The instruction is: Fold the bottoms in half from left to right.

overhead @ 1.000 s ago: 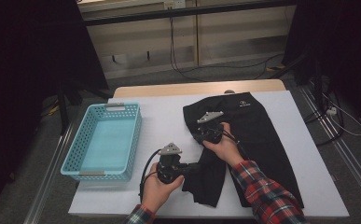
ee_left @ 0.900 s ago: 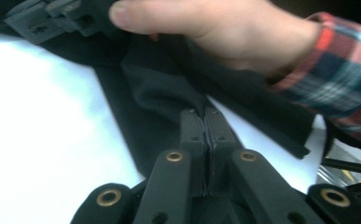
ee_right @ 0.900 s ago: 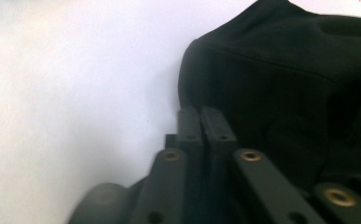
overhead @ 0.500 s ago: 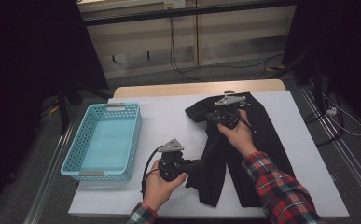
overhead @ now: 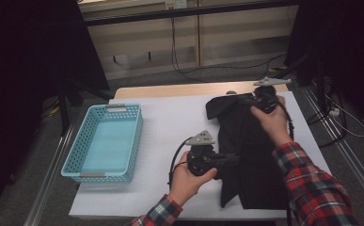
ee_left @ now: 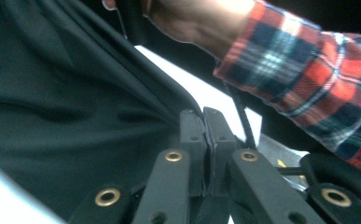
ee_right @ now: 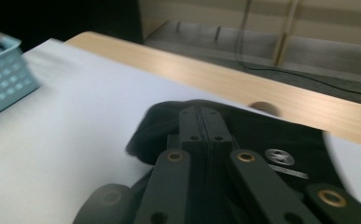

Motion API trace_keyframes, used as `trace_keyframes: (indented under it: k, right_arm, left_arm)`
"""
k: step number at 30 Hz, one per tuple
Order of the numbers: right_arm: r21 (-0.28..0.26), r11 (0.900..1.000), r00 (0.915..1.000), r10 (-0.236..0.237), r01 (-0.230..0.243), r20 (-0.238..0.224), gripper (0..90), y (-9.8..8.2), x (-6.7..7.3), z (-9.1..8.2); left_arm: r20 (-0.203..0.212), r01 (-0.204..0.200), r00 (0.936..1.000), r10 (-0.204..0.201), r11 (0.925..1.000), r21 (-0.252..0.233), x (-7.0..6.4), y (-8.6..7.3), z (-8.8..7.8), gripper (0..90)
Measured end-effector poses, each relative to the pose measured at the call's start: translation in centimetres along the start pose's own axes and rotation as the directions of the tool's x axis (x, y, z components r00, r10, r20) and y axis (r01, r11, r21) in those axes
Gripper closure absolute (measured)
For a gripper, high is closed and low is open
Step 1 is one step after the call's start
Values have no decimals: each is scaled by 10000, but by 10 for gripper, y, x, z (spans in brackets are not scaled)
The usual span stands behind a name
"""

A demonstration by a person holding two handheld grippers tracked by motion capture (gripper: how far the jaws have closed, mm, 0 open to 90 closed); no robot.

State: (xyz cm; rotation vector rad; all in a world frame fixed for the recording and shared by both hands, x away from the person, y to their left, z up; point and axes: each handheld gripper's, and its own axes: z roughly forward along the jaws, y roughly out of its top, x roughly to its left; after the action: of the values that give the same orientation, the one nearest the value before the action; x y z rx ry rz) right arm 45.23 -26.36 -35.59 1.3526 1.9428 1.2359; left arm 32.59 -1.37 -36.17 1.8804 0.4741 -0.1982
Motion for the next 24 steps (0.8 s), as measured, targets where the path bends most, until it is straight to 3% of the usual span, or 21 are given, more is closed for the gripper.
trace_keyframes:
  k: [1, 2, 3, 4, 5, 6, 7, 10, 12, 14, 15, 17, 19, 21, 24]
  right_arm:
    - [-132, 9997, 9995, 189, -186, 255, 898, 1, -10, -8]
    - [-226, 9991, 9981, 383, -372, 479, 898, 2, -20, -16]
    - [-391, 9977, 9943, 583, -551, 887, 894, 3, -29, -24]
    - [-658, 9945, 9888, 891, -817, 1193, 836, 2, -39, -30]
    - [-693, 9932, 9833, 1036, -941, 1495, 647, -1, -47, -34]
    - [-397, 9944, 9772, 1037, -980, 1852, 509, -3, -52, -35]
    - [-188, 9949, 9720, 1006, -989, 2122, 509, -6, -54, -37]
    - [135, 9943, 9832, 1030, -1062, 1505, 415, -17, -51, -39]
    - [444, 9973, 9886, 525, -593, 1414, 379, -27, -43, -39]
    - [692, 9959, 9940, 514, -582, 969, 330, -37, -35, -38]
    - [890, 9955, 9954, 255, -338, 929, 324, -43, -29, -37]
    - [1220, 9925, 9955, -166, 51, 936, 307, -53, -19, -38]
    - [1388, 9902, 9957, -295, 171, 877, 296, -64, -12, -39]
    - [1627, 9860, 9946, -515, 364, 897, 294, -74, -6, -42]
    - [1887, 9808, 9927, -685, 488, 991, 291, -89, 0, -46]
  left_arm:
    - [129, -97, 9999, 98, 9999, -51, -1, 4, 6, 852]
    - [255, -198, 9995, 198, 9998, -5, -2, 7, 11, 771]
    - [-46, -482, 9988, 482, 9988, -7, -3, 10, 16, 589]
    - [-642, -745, 9951, 748, 9972, 78, -1, 13, 19, 401]
    - [-951, -759, 9925, 770, 9970, 147, 2, 14, 19, 276]
    - [-1050, -656, 9922, 671, 9977, 181, 7, 15, 18, 212]
    - [-1235, -666, 9899, 691, 9975, 239, 11, 14, 15, 184]
    - [-1828, -824, 9788, 918, 9949, 584, 27, 7, 1, 123]
    - [-2147, -861, 9714, 1009, 9933, 772, 36, 1, -10, 111]
    - [-2400, -791, 9660, 962, 9937, 800, 45, -6, -19, 106]
    - [-2484, -758, 9641, 944, 9936, 834, 49, -9, -24, 105]
    - [-2704, -738, 9579, 967, 9929, 935, 56, -17, -32, 103]
    - [-2802, -703, 9552, 950, 9928, 969, 62, -24, -38, 95]
    - [-3029, -732, 9474, 1034, 9913, 1094, 66, -29, -43, 93]
    - [-3170, -658, 9431, 1005, 9908, 1183, 72, -33, -50, 90]
